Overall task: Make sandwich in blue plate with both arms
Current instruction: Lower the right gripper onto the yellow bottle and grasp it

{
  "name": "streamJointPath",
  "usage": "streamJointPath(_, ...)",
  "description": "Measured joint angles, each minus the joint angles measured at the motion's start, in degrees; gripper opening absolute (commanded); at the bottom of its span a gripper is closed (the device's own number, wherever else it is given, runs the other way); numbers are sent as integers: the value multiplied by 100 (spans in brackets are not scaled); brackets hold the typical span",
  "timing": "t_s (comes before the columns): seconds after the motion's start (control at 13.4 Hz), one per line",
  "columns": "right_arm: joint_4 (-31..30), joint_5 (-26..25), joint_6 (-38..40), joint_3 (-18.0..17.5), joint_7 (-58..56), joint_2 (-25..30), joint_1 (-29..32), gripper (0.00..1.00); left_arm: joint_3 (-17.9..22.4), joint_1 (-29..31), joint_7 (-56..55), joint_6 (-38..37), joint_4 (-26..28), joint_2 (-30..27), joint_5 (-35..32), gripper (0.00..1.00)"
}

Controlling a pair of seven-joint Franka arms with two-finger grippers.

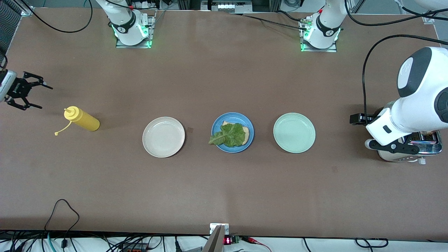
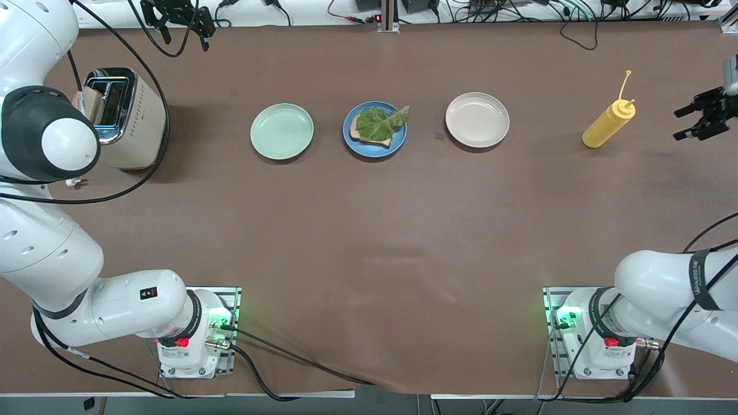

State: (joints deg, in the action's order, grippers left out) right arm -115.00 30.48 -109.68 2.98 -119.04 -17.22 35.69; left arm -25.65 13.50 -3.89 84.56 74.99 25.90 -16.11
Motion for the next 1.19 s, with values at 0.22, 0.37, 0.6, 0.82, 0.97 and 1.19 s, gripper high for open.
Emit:
streamJointPath(0.22,16,733,-4,-5,-1159,-520,86,100,0,-3,0,26,0,2,0,100)
streamJointPath(0.37,23,1109,11,-15,-1657,-762,99,100,0,-3,0,30,0,12,0,100)
streamJointPath(0.6,133,1475,208,-91,-2149,-1136,130,100,0,-3,0,34,0,32,0,100)
streamJointPath(0.82,298,1726,391,-185,-2452,-1492,180,100,3,0,-2,35,1,76,0,100)
streamJointPath(0.97,394,1877,454,-233,-2633,-1651,217,100,3,0,-3,35,2,103,0,100)
streamJointPath(1.19,707,1936,564,-326,-2696,-1760,247,100,3,-5,-3,49,3,103,0,100)
